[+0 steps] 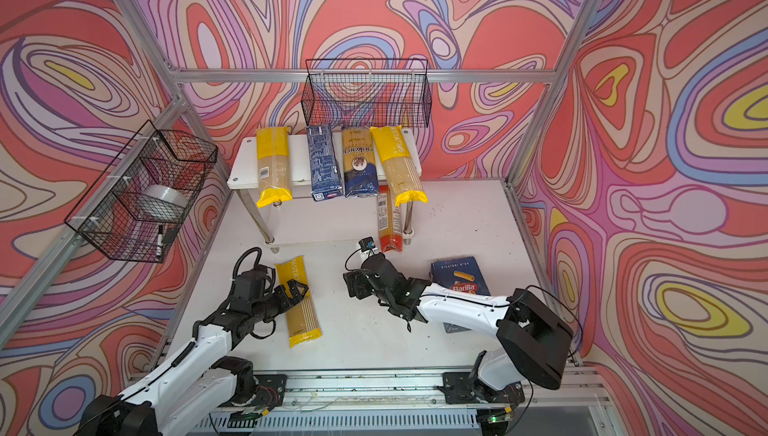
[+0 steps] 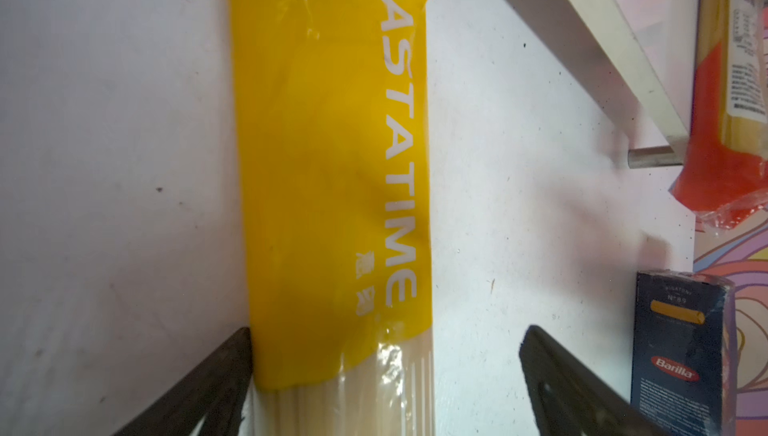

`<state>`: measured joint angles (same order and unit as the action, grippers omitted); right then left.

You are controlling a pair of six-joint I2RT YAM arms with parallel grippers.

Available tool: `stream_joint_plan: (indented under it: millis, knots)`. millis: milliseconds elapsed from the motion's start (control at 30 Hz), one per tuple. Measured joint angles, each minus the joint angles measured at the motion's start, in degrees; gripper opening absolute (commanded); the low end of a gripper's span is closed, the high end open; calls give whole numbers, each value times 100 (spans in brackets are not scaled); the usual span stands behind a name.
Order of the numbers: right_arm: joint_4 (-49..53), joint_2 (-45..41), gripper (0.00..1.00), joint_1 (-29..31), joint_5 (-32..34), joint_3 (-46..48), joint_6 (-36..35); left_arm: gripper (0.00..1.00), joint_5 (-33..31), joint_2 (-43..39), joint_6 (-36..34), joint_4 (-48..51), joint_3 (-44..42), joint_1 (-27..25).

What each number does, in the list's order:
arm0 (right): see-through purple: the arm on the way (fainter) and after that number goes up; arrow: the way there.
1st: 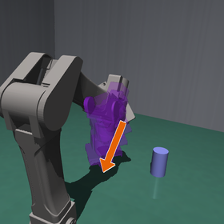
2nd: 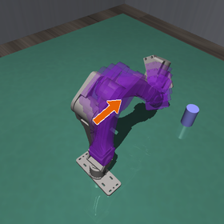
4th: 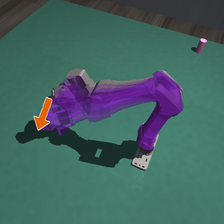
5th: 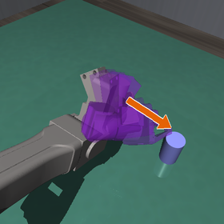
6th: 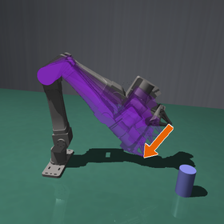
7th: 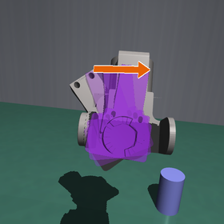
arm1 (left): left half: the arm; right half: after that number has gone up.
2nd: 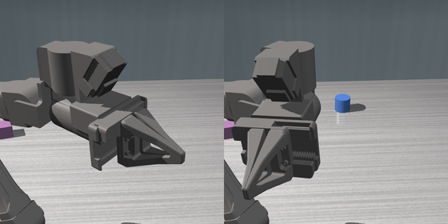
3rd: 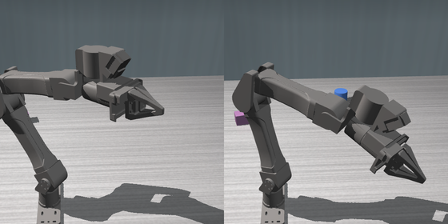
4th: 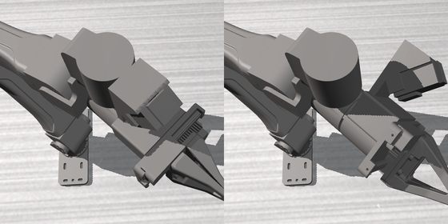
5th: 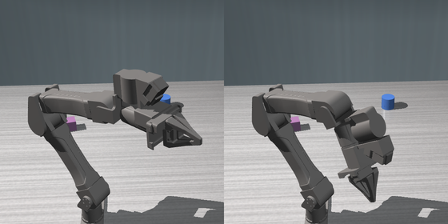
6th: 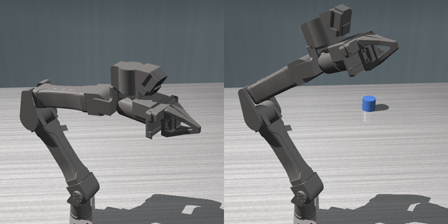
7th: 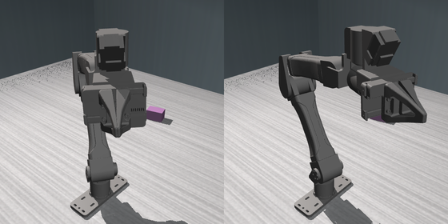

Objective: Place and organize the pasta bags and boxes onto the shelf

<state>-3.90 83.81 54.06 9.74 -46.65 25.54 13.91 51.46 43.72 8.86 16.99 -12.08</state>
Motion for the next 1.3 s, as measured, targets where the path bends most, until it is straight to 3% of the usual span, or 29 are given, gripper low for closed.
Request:
stream_joint_plan:
  millis: [200, 367, 633, 1100, 1300]
  knots:
    - [-138, -68, 85, -15, -17, 142, 7, 100, -459, 136, -129, 83, 68, -87]
    - [-201, -142, 86, -37, -31, 240, 22, 100, -874, 765, -396, 50, 560, -85]
    - [-284, -243, 86, -42, -33, 317, 33, 100, -813, 1631, -678, -343, 1008, -201]
    - [-297, -243, 86, -52, -37, 317, 48, 100, -660, 1609, -487, -872, 846, -1311]
    - [-295, -243, 86, -61, -37, 319, 50, 100, -850, 809, -444, -74, 870, -1386]
